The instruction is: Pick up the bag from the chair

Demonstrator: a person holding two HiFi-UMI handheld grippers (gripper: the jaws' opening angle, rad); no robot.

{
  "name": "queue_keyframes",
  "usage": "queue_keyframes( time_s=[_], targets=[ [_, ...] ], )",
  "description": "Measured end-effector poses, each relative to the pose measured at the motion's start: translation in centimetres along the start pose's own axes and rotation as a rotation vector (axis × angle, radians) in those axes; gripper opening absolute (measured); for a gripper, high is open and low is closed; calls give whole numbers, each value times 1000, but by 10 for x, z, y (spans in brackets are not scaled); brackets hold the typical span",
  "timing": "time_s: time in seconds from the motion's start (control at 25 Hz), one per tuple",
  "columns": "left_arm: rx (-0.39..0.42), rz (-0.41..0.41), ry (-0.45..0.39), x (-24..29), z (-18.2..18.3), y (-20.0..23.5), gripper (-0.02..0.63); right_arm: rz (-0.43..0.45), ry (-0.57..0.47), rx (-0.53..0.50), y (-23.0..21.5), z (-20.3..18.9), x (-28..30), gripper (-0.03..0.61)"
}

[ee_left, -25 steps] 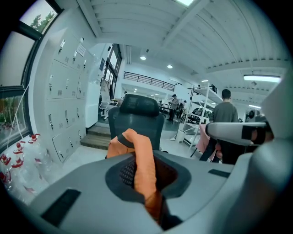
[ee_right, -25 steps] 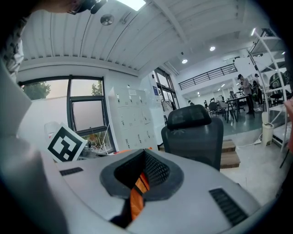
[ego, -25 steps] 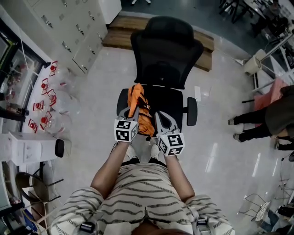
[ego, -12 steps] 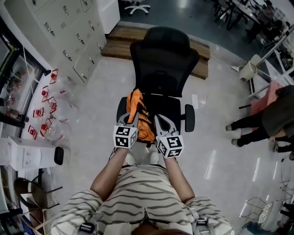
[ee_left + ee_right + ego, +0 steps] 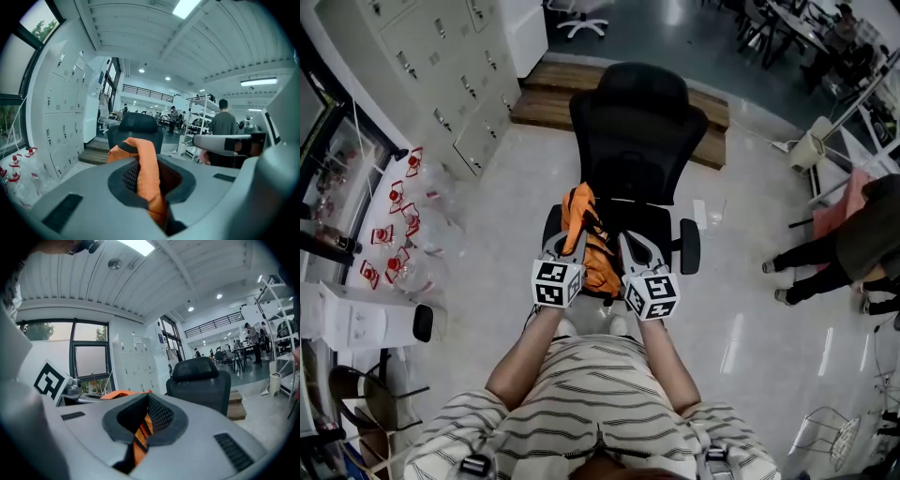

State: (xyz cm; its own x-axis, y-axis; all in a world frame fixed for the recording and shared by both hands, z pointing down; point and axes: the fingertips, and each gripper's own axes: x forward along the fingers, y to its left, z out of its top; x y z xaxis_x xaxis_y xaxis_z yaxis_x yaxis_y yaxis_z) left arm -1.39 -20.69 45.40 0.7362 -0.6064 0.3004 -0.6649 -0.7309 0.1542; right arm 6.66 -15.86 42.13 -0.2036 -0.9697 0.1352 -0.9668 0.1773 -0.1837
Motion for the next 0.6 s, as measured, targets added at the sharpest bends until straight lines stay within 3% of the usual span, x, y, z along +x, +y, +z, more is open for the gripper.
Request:
queue_keyframes(
  time_s=[0.6],
  targets=[
    [33, 0, -90, -17, 33, -12, 37, -2, -29, -33, 1, 20, -4, 18]
  ],
)
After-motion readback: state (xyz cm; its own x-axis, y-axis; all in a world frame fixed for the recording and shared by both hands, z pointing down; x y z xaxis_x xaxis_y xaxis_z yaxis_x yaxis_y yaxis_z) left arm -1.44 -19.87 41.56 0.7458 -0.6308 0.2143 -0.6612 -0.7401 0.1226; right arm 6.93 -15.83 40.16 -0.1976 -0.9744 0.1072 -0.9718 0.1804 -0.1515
